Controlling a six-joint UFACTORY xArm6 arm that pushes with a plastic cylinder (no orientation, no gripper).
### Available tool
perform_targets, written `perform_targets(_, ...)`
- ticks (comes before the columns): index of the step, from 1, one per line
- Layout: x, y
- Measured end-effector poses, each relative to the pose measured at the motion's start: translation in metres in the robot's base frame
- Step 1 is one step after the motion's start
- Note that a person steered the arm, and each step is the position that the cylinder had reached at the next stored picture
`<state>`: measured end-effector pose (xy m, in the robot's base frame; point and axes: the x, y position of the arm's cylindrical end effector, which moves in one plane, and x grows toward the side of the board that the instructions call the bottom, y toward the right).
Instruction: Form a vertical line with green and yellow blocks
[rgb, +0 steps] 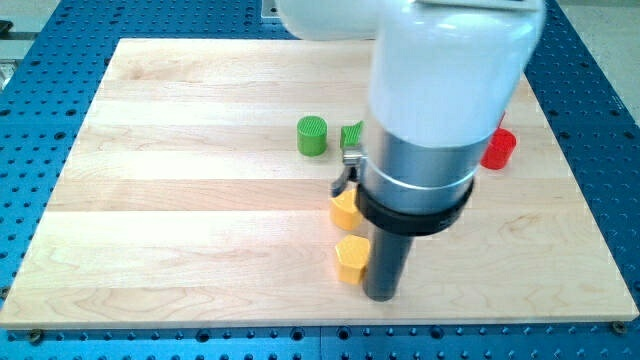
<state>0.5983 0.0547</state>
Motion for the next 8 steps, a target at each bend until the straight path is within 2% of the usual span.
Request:
perform_targets(1,-0.007,0.038)
perform_targets(2,-0.083,0.071)
perform_targets(3,-0.129,0.057)
perform_targets(4,-0.133,0.036)
perform_targets(5,-0.132,-0.019)
perform_targets(6,-0.158,-0.046)
perform_targets(7,-0.193,-0.050)
perform_targets(8,-0.164,-0.095)
